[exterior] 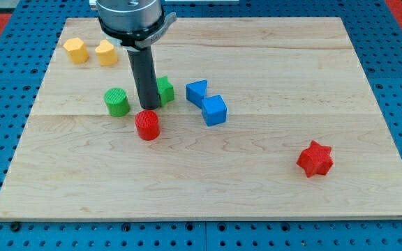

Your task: Move the yellow heart towards the top center

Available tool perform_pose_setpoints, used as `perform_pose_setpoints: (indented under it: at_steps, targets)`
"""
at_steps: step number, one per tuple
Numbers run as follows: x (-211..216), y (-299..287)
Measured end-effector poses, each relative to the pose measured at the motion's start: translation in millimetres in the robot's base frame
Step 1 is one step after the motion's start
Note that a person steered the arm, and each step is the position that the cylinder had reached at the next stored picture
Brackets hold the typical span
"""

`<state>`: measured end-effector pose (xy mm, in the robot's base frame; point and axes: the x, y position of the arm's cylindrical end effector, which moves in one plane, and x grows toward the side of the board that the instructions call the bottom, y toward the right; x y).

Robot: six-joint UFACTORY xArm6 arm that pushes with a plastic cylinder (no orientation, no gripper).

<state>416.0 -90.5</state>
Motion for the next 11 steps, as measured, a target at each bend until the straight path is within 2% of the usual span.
perform_pose_setpoints:
  at_steps: [3, 4, 5, 7, 8, 9, 10, 11]
  targets:
    - [-90.8, 85.2]
    - [-61.4, 50.6]
    - [-37.6, -77.8]
    - [-98.3, -198.4]
    - [-114.6, -188.4]
    - [-114.7, -74.9]
    - [-113.2, -32.0]
    - [-108.3, -37.8]
